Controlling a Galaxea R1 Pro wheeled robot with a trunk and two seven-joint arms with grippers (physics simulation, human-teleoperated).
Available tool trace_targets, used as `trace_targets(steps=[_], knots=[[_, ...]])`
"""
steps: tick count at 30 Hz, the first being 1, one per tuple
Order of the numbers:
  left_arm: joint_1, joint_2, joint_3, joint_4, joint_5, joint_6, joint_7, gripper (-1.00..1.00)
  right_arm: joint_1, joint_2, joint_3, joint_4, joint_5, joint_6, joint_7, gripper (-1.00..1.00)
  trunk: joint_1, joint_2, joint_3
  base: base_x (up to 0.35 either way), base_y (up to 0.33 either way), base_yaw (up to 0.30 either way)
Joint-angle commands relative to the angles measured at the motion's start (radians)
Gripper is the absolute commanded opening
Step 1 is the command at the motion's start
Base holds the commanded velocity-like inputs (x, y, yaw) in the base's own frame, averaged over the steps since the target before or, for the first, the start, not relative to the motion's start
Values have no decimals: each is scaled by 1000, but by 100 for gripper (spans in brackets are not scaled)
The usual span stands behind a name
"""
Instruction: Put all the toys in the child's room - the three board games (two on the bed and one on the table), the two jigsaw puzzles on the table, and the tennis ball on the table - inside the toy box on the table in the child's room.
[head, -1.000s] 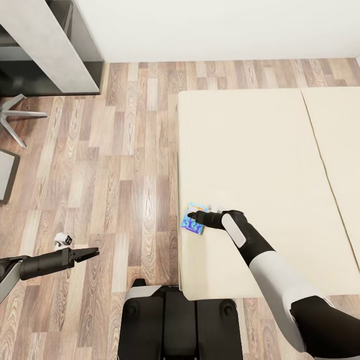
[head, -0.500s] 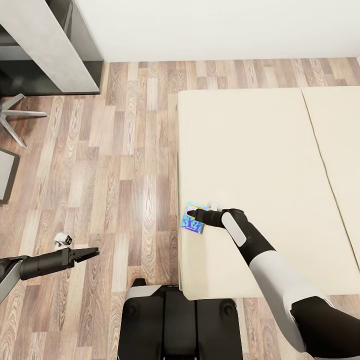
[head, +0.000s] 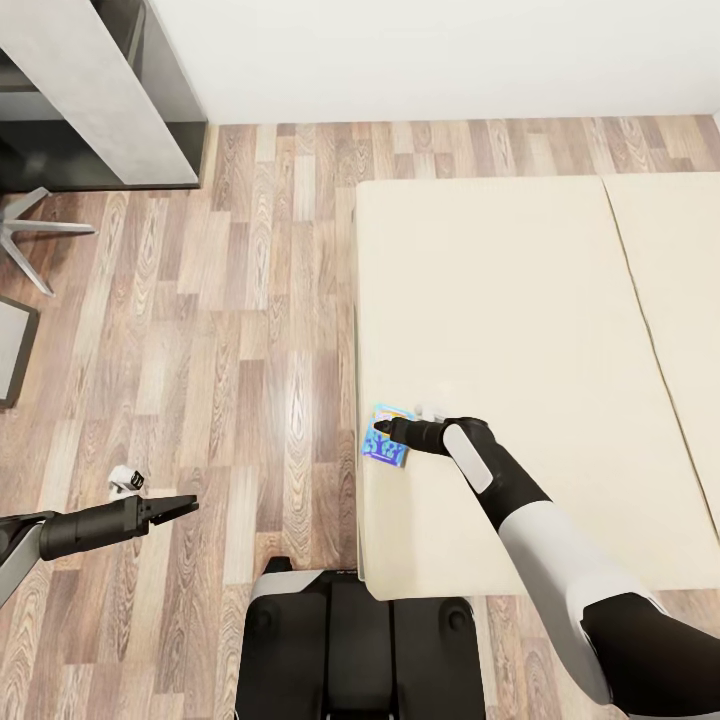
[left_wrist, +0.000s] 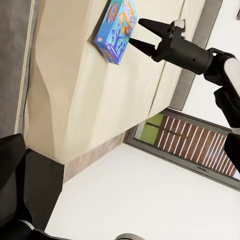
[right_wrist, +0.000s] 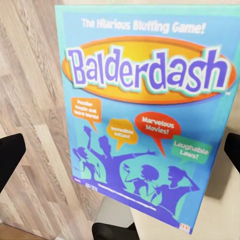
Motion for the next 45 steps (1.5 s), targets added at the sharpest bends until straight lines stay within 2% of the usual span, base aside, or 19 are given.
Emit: trace_targets(steps=[1,17,26,45], knots=[[-1,1,-3,0,7,9,0,100,0,0,0,-1,-1,4,-1,100,1,-2,-1,0,0,0],[-1,2,-3,0,7,9,0,100,0,4,0,-1,-2,5,1,100,1,-2,-1,0,0,0],[-1,2,-3,0,7,9,0,100,0,18,0,-1,0,4,46,100,1,-2,-1,0,0,0],[-1,2,-3,0,7,9,0,100,0,20,-1,0,8,2,48,100,1,-2,-1,0,0,0]])
